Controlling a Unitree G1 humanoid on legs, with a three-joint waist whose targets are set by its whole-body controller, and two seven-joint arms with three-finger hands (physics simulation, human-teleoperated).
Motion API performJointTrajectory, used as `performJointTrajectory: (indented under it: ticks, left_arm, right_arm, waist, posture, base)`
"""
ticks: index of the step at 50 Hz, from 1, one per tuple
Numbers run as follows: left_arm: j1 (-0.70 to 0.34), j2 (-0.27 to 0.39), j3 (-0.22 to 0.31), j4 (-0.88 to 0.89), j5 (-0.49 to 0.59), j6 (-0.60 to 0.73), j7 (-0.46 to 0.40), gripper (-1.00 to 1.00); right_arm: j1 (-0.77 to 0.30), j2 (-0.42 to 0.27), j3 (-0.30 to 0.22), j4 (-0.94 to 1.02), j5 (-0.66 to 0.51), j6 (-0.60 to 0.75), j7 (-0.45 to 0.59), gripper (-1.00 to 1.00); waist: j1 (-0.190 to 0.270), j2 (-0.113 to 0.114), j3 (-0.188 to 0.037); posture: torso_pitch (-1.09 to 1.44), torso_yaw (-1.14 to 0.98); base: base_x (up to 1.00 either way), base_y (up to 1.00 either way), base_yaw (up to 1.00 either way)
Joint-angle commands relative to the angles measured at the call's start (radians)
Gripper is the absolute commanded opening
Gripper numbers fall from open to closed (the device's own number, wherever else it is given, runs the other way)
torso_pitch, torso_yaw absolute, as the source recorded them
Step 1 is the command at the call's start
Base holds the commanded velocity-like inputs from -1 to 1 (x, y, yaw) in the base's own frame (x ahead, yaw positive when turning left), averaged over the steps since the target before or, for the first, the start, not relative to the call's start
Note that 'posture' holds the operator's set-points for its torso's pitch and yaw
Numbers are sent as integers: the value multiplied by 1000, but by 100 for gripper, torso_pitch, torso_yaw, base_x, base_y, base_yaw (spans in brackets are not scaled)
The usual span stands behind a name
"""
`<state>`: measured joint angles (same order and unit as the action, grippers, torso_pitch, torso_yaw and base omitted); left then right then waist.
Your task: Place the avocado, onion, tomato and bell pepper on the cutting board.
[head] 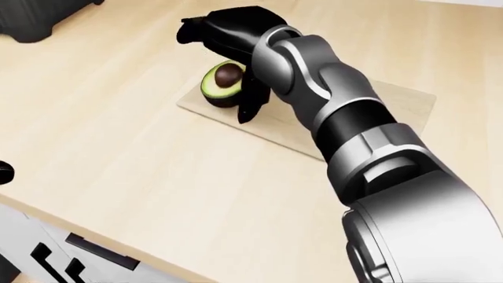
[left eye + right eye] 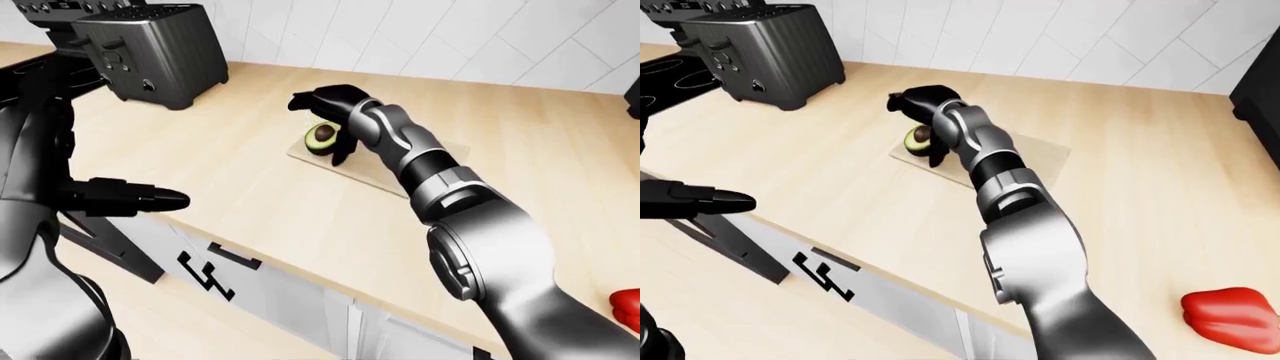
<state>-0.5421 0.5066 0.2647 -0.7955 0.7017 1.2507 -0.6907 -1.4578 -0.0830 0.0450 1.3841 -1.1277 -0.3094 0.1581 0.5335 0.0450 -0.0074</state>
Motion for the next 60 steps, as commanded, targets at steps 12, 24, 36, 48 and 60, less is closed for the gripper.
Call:
performJointTrajectory:
  ticks: [12, 24, 36, 48, 60]
  left_arm:
    - [-38, 10, 6, -5, 12, -13, 21, 100]
    - [-51, -10, -5, 1, -29, -21, 53, 100]
    - [-76, -1, -14, 31, -47, -43, 63, 100]
    - [-81, -16, -24, 63, -55, -77, 81, 100]
    - [-98, -19, -27, 70, -59, -79, 79, 100]
  right_arm:
    - [-53, -15, -9, -45, 19, -3, -10, 100]
    - [-151, -67, -37, -78, 85, 27, 75, 100]
    - [-257, -129, -73, -195, 234, 160, 223, 100]
    - [-203, -171, -82, -630, 371, 491, 464, 100]
    - [-67, -163, -59, -1285, 364, 1046, 769, 100]
  waist:
    - [1, 4, -26]
    - [2, 0, -23]
    - [-1, -3, -17]
    - [-22, -12, -3]
    - [-56, -20, 10]
  posture:
    - [0, 43]
    - [0, 43]
    - [0, 41]
    - [0, 35]
    - [0, 29]
  base:
    - [0, 0, 0]
    - [0, 0, 0]
    - [0, 0, 0]
    - [0, 0, 0]
    - [0, 0, 0]
